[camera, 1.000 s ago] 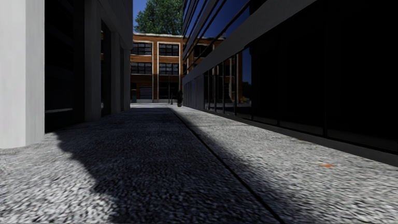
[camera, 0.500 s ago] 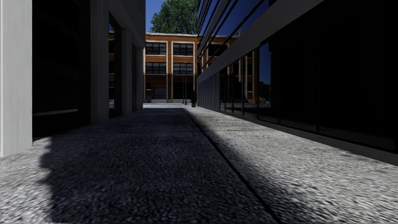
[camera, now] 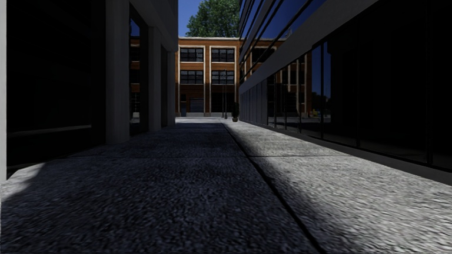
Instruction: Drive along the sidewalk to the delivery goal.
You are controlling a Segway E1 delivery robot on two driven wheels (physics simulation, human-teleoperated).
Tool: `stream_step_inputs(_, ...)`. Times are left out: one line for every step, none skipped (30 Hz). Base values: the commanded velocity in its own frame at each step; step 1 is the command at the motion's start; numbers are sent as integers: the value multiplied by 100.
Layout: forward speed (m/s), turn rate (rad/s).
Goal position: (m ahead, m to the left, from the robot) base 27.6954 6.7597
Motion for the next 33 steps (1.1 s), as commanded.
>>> stream_step_inputs(170, 0)
stream_step_inputs(170, 0)
stream_step_inputs(170, 0)
stream_step_inputs(170, 0)
stream_step_inputs(170, 0)
stream_step_inputs(170, 0)
stream_step_inputs(170, 0)
stream_step_inputs(170, 0)
stream_step_inputs(170, 0)
stream_step_inputs(170, 0)
stream_step_inputs(170, 0)
stream_step_inputs(170, 0)
stream_step_inputs(170, 0)
stream_step_inputs(170, 0)
stream_step_inputs(170, 0)
stream_step_inputs(170, 0)
stream_step_inputs(170, 0)
stream_step_inputs(170, 0)
stream_step_inputs(170, 0)
stream_step_inputs(170, 0)
stream_step_inputs(170, 0)
stream_step_inputs(170, 0)
stream_step_inputs(170, 0)
stream_step_inputs(170, 0)
stream_step_inputs(170, 0)
stream_step_inputs(170, 0)
stream_step_inputs(170, 0)
stream_step_inputs(170, 0)
stream_step_inputs(170, 0)
stream_step_inputs(170, 0)
stream_step_inputs(170, 0)
stream_step_inputs(170, 0)
stream_step_inputs(170, 0)
